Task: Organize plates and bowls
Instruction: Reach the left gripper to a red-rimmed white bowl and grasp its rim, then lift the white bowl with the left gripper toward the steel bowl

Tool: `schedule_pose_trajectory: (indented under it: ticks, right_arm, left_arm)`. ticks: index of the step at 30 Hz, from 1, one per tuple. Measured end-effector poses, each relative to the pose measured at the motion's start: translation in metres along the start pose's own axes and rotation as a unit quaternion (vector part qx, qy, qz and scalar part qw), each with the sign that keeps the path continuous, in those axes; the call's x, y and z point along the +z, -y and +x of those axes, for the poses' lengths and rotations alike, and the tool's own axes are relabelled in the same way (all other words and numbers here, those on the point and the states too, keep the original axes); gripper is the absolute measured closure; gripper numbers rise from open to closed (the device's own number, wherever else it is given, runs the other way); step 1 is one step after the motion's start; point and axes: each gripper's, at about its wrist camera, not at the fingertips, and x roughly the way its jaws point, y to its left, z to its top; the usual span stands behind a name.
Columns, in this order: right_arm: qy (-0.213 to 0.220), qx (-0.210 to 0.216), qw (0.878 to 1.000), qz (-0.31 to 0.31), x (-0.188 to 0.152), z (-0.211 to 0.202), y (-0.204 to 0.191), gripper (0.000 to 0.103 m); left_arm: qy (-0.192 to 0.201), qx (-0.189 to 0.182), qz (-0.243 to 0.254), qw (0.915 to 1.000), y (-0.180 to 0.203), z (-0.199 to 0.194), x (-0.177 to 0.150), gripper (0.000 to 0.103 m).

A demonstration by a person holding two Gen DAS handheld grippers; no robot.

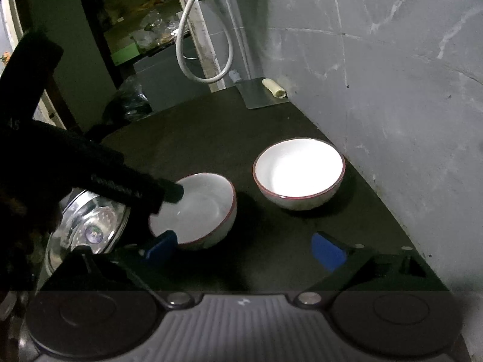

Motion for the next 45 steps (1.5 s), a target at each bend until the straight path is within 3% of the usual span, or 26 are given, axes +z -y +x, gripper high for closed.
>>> schedule_pose_trajectory:
  ticks: [3, 6, 9, 11, 20, 24, 34, 38, 45]
  right_arm:
    - [-0.007, 0.006, 1.000, 0.010, 0.001, 0.005, -0.001, 0.015]
    - [-0.012, 0.019, 1.000, 0.017, 0.003, 0.010, -0.002, 0.025]
    - [-0.015, 0.031, 0.999, 0.016, 0.007, 0.015, -0.006, 0.034]
    - [-0.019, 0.033, 0.999, 0.013, 0.009, 0.017, -0.009, 0.041]
    - [-0.030, 0.048, 0.998, 0.042, 0.011, 0.024, -0.005, 0.058]
    - [-0.042, 0.048, 0.997, 0.045, 0.013, 0.030, -0.005, 0.068]
    - [-0.043, 0.036, 0.998, 0.041, 0.007, 0.018, -0.007, 0.087]
    - [-0.036, 0.044, 0.998, 0.039, 0.007, 0.006, -0.008, 0.089]
    - [-0.014, 0.070, 0.997, 0.007, 0.015, -0.020, -0.021, 0.090]
  left_arm:
    - [-0.009, 0.003, 0.012, 0.9999, 0.002, 0.002, -0.001, 0.006]
    - [-0.019, 0.002, 0.013, 0.9997, 0.002, 0.003, -0.002, 0.017]
    - [-0.033, -0.012, -0.001, 0.9994, 0.001, 0.006, -0.002, 0.035]
    - [-0.041, -0.026, -0.016, 0.9987, -0.001, 0.008, -0.004, 0.056]
    - [-0.048, -0.079, -0.063, 0.9937, -0.001, 0.012, -0.014, 0.088]
    - [-0.047, -0.102, -0.085, 0.9901, 0.000, 0.008, -0.022, 0.091]
    - [-0.020, -0.113, -0.137, 0.9839, -0.003, -0.019, -0.042, 0.095]
    - [0.007, -0.120, -0.183, 0.9756, -0.007, -0.040, -0.056, 0.095]
    - [0.042, -0.127, -0.211, 0.9683, -0.019, -0.074, -0.071, 0.095]
